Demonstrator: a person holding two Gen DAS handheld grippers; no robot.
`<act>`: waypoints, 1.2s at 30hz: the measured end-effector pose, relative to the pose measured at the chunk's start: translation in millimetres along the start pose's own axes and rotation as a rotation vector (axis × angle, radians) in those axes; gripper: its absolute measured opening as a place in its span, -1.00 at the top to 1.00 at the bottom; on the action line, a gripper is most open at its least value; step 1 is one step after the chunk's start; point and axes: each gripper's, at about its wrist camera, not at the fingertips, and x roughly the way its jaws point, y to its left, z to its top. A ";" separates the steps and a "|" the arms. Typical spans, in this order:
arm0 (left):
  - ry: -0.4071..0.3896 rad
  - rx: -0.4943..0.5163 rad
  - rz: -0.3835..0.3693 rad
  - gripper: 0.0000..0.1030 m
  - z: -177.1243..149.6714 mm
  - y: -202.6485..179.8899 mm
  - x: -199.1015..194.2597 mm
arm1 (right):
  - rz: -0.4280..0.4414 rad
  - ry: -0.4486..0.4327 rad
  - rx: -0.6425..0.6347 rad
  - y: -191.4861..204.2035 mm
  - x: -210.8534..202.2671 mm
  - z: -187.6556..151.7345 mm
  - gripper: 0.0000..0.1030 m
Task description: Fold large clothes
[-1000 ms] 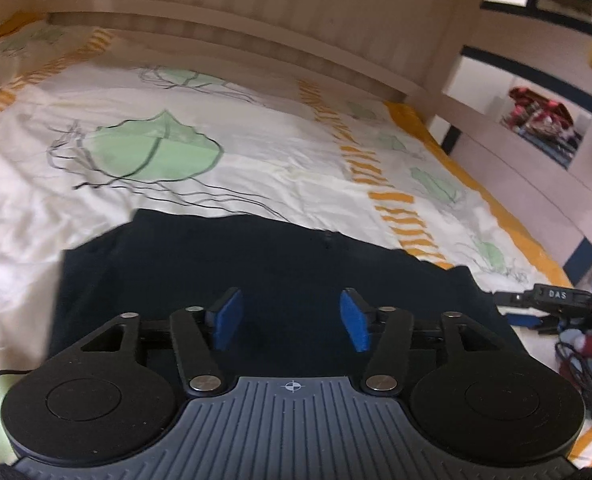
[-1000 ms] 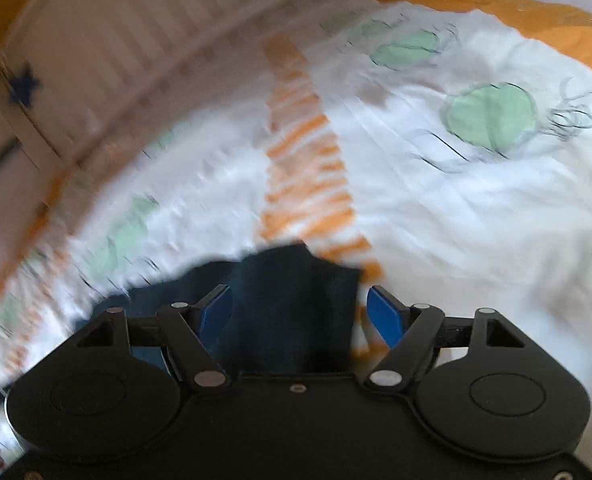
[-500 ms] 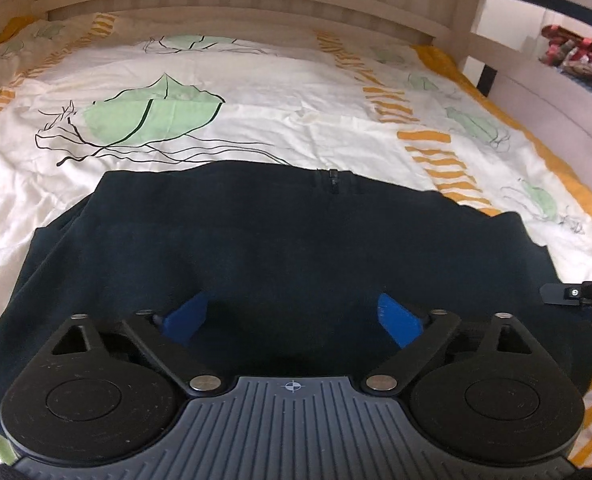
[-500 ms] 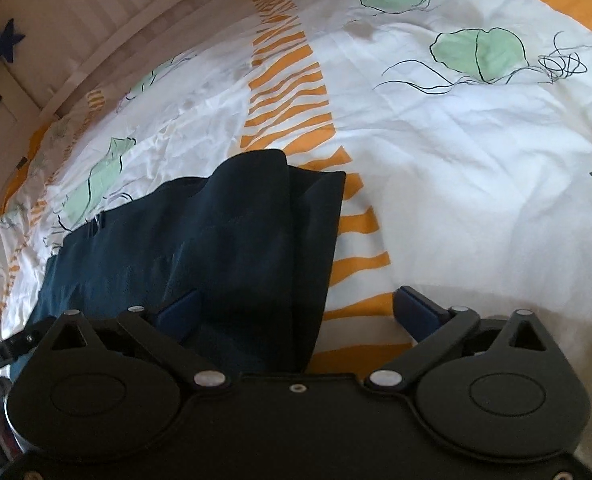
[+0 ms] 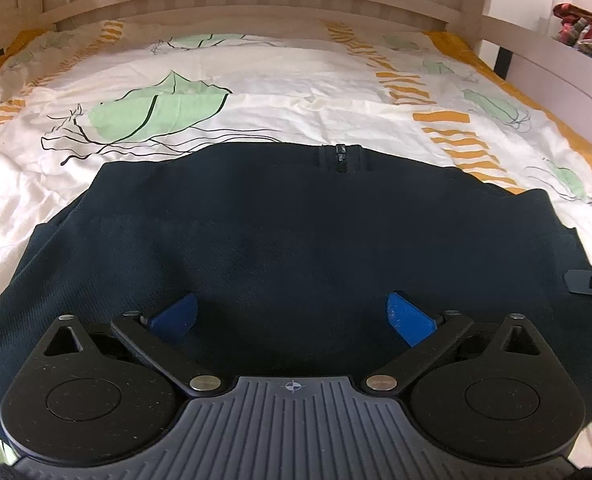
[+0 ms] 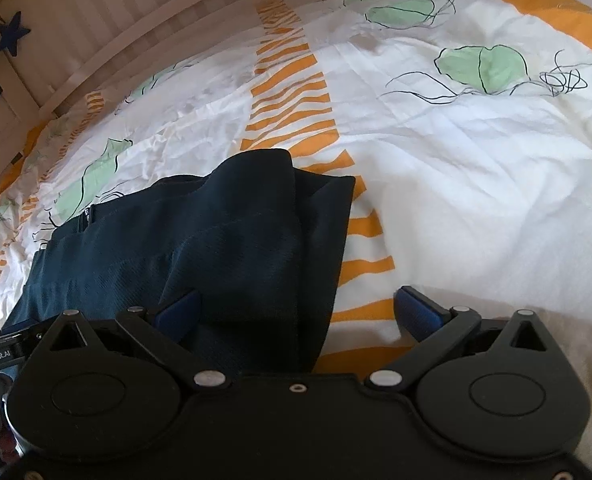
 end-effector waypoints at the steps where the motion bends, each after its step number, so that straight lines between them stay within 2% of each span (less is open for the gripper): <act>1: -0.005 -0.001 0.004 -1.00 -0.9 -0.6 0.1 | -0.001 -0.002 -0.001 0.2 -0.1 -0.3 -1.00; 15: -0.081 0.006 0.025 -1.00 -11.6 -5.2 -1.5 | -0.006 -0.007 -0.006 1.0 -0.1 -1.0 -1.00; 31: -0.080 -0.002 0.027 -0.97 -18.2 -8.9 -19.8 | -0.007 -0.011 -0.011 1.5 -0.1 -2.1 -1.00; 34: -0.093 -0.001 0.020 -0.82 -17.9 -9.6 -26.3 | -0.008 -0.011 -0.011 1.7 -0.1 -2.4 -1.00; 36: -0.113 0.015 0.017 -0.65 -19.5 -13.2 -34.4 | -0.008 -0.011 -0.011 1.8 0.0 -2.5 -1.00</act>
